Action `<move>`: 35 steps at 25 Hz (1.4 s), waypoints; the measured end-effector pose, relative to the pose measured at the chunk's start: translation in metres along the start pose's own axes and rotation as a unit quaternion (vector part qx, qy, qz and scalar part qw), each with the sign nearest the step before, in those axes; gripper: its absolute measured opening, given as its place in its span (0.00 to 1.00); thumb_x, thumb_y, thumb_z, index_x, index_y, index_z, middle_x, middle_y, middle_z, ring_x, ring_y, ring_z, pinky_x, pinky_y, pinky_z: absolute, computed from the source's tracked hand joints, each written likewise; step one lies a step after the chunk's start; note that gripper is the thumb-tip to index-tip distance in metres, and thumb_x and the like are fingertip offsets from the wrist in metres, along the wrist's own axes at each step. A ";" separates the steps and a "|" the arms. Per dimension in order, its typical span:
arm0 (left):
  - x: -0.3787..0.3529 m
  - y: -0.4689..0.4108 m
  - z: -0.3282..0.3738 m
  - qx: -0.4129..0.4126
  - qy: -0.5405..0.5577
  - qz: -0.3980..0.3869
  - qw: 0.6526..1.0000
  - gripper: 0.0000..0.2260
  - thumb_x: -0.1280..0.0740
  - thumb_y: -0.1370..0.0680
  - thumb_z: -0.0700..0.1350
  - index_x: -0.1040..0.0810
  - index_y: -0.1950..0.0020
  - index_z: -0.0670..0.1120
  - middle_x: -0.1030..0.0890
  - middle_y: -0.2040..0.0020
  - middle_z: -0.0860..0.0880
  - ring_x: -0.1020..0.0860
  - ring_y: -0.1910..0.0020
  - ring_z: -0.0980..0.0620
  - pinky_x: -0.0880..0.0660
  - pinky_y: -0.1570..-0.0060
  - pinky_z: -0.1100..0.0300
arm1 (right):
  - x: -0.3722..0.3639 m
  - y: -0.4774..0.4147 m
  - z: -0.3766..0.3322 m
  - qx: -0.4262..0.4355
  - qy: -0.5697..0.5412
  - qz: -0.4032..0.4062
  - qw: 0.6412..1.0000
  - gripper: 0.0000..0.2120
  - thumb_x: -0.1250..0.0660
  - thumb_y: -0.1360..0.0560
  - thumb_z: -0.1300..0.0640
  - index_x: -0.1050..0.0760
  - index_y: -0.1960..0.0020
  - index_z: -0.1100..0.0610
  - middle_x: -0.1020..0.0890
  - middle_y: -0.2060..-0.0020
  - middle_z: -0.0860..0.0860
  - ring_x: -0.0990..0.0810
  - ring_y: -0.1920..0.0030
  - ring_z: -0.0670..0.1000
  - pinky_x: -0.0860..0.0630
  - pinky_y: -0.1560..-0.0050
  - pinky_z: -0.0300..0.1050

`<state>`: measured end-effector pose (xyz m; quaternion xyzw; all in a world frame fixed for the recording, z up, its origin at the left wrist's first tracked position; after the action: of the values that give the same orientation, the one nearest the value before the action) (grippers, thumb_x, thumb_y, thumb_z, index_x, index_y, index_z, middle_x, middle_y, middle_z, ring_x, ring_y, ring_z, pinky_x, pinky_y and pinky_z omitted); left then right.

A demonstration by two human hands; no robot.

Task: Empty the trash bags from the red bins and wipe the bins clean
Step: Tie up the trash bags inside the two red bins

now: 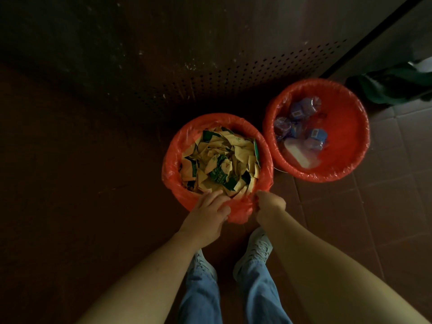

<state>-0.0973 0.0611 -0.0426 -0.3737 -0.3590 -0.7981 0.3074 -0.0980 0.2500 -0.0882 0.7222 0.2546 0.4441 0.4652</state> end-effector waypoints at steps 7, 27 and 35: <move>0.008 0.001 -0.005 0.047 -0.037 -0.044 0.997 0.15 0.40 0.17 0.47 0.28 0.31 0.47 0.32 0.27 0.47 0.43 0.23 0.44 0.46 0.23 0.47 | -0.052 0.077 -0.039 0.331 0.207 -0.077 0.918 0.16 0.34 0.23 0.64 0.24 0.40 0.47 0.16 0.60 0.42 0.17 0.65 0.42 0.22 0.71 0.36; 0.042 0.022 -0.160 0.429 0.072 0.095 0.895 0.18 0.38 0.17 0.51 0.30 0.29 0.47 0.26 0.35 0.46 0.27 0.36 0.45 0.25 0.40 0.48 | -0.076 0.067 -0.040 0.333 0.430 0.037 0.838 0.30 0.41 0.22 0.31 0.31 0.39 0.58 0.19 0.52 0.55 0.22 0.57 0.55 0.28 0.58 0.47; 0.039 0.007 -0.176 0.494 0.206 0.150 0.831 0.04 0.35 0.18 0.46 0.22 0.47 0.48 0.21 0.49 0.50 0.21 0.52 0.50 0.19 0.53 0.50 | -0.077 0.051 -0.029 0.190 0.340 -0.039 0.920 0.22 0.39 0.25 0.29 0.27 0.57 0.48 0.16 0.72 0.52 0.17 0.75 0.51 0.24 0.78 0.41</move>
<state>-0.1790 -0.0926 -0.0894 -0.0479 -0.5730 -0.5171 0.6340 -0.1625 0.1810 -0.0688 0.5920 0.5054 0.5874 0.2213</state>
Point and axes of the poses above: each hand's wrist, its own y-axis away from the middle knuckle, its own x-axis out of the back of the hand, z = x × y, the point moved 6 cm from there along -y, towards the middle knuckle
